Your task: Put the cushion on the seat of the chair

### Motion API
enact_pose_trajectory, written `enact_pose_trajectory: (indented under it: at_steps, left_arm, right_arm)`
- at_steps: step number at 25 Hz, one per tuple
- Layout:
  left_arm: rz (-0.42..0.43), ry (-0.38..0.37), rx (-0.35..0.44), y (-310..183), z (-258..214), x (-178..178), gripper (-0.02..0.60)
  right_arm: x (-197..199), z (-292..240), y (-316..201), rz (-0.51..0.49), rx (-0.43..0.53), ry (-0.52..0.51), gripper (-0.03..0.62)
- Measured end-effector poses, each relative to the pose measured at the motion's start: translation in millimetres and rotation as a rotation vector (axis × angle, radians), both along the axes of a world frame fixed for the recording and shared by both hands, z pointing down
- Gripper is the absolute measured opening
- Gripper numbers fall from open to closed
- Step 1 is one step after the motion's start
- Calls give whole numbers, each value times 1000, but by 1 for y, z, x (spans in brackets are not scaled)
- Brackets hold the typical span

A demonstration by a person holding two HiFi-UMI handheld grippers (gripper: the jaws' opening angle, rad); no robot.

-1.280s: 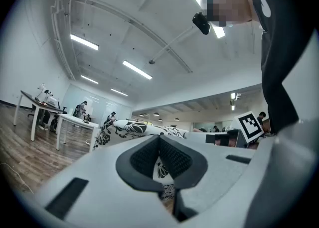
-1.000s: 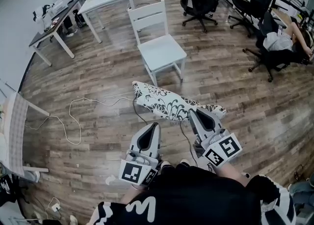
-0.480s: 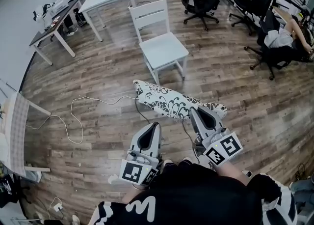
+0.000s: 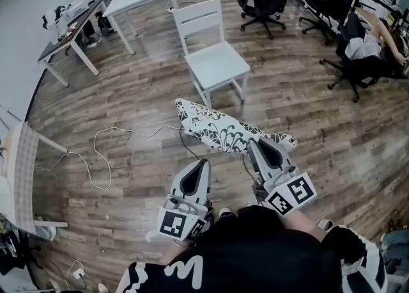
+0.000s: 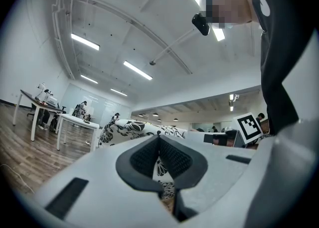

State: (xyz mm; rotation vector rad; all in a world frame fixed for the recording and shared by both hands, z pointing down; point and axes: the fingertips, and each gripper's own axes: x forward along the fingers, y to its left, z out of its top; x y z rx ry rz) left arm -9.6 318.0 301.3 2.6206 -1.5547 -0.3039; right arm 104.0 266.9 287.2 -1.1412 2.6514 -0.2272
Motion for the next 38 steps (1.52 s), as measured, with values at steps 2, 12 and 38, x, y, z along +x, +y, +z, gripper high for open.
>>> enact_pose_trajectory:
  at_steps: [2,12,38]
  left_arm:
    - [-9,0,-5,0,4,-6,6]
    - [13,49,6,-10,0,-20,6]
    - [-37,35,5,-190,-4,-26,6]
  right_arm:
    - [-4,4,2,2,-7,0,35]
    - [-21,7,-8,3,-17,10,35]
    - [-36,9,-195,-66,-35,-3,35]
